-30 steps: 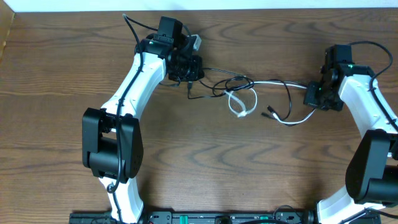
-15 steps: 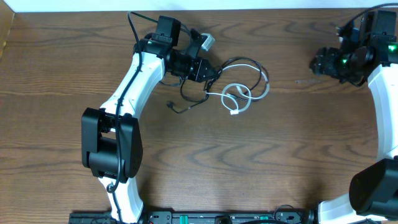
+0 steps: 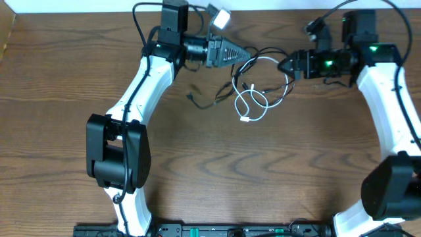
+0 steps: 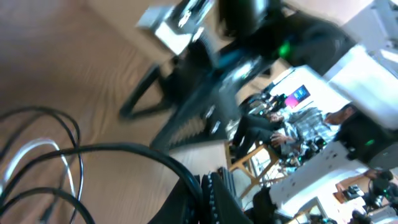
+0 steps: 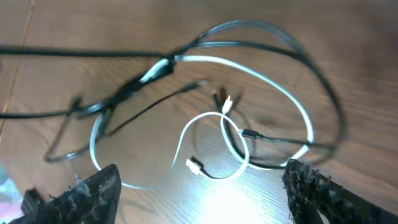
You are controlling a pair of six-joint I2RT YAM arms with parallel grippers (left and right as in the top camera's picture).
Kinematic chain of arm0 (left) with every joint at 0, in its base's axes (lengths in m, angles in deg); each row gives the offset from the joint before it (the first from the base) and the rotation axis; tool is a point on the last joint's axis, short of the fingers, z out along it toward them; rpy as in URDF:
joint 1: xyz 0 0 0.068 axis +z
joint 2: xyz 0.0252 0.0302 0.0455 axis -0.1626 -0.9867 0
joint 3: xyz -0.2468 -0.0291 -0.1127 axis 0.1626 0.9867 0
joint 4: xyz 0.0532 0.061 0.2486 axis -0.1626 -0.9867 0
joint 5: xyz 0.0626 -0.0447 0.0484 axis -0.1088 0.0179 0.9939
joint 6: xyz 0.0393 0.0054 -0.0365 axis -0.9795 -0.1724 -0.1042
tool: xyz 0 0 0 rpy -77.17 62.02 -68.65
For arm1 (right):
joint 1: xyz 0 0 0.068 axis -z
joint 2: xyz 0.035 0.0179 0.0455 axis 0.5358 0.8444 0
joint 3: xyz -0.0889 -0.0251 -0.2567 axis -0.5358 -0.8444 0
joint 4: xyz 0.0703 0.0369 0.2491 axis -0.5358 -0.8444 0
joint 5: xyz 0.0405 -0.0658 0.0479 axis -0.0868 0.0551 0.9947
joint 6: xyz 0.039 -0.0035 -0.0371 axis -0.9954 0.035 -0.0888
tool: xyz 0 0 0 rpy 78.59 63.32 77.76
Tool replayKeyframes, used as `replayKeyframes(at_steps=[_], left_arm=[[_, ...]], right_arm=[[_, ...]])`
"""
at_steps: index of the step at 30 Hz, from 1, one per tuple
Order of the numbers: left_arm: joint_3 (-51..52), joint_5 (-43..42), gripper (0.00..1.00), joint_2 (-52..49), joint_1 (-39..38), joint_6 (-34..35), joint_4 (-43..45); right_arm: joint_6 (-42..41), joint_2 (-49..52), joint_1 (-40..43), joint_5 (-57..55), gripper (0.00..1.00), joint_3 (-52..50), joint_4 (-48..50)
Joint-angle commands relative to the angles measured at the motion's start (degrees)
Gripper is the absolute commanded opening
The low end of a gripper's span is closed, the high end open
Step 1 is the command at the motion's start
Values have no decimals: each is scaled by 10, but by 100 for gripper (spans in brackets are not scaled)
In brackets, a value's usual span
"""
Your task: Untangle cables
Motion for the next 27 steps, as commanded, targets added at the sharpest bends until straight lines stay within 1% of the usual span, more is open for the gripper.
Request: replayKeyframes(at_steps=[1,2,3,4,6,8,9,14,18,21,23,24,25,26,27], left_arm=[[-7,-40,7,12,4,189,102],[-7,-40,8,12,4,228,149],[-7,-40,7,12,4,250,176],[-7,-40,7,12,4,290,227],[-7,-40,7,12,4,314,265],[-7,-41,8,12,3,308,269],[-7,-41,8,12,1,294,269],[-7,-41,8,12,-13,284,269],[-7,-40,8,12,-32,284,269],[-7,-41,8,12,-40,284,269],[-7,-41,8,12,-40,285,269],[-7,-40,8,12,-40,284,269],[-7,-41,8,12,-39,284,268],[-7,-41,8,12,-39,284,268],[-7,-41,8,12,-39,284,268]], right_arm=[[-47,18,-17,32,75,-4,16],[-74,24,-19,38,73,-4,26],[-97,29,-20,44,73,-4,32],[-138,34,-18,44,74,-4,38],[-214,36,-14,45,76,-4,52],[-260,36,-14,38,76,-4,77],[-298,36,-14,31,78,-4,101],[-384,37,-15,38,85,-4,188],[-396,40,-27,58,88,-4,210],[-382,58,-30,76,89,-4,215],[-358,70,-30,116,83,-4,219],[-338,78,-30,139,76,-4,217],[-325,82,-31,151,72,-4,211],[-303,87,-32,150,65,-4,191],[-291,91,-32,144,61,-4,182]])
